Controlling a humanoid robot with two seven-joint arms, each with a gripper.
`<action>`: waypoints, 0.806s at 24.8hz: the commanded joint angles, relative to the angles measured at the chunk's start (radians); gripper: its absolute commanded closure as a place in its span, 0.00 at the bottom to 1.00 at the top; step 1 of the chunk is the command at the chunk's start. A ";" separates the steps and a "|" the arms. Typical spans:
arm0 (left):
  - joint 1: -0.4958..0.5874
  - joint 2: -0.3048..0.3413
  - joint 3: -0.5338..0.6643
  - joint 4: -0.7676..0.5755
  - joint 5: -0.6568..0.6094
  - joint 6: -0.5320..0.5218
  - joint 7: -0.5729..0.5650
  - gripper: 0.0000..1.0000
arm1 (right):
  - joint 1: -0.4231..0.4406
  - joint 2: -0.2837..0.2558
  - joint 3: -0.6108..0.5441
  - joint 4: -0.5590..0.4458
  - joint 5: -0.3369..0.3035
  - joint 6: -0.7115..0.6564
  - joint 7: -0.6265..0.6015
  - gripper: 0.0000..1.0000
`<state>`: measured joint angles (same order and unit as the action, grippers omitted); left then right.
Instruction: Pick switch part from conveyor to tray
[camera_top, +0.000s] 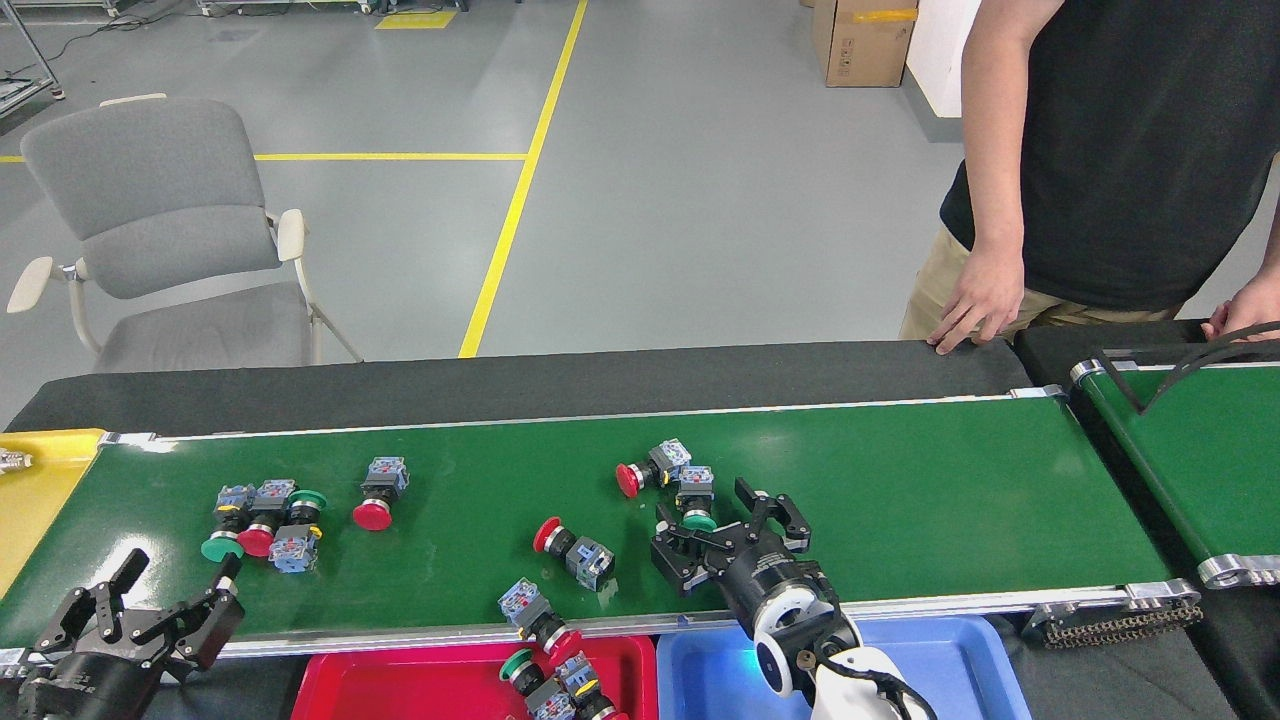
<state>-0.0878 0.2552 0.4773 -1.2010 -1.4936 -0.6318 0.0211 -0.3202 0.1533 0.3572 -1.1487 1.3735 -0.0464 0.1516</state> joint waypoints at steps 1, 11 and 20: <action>-0.010 0.013 -0.045 -0.005 0.007 -0.006 0.003 0.00 | -0.019 0.006 0.006 -0.005 -0.002 0.008 -0.020 0.44; -0.032 0.019 -0.082 0.080 0.006 0.006 0.003 0.00 | 0.003 -0.006 0.114 -0.079 -0.005 -0.029 -0.050 0.96; -0.141 0.064 -0.083 0.235 0.006 0.109 0.003 0.00 | 0.185 -0.084 0.401 -0.368 0.010 -0.208 -0.055 0.00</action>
<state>-0.2058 0.3033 0.3928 -0.9705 -1.4906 -0.5464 0.0193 -0.1269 0.0662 0.7428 -1.4985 1.3825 -0.2370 0.1092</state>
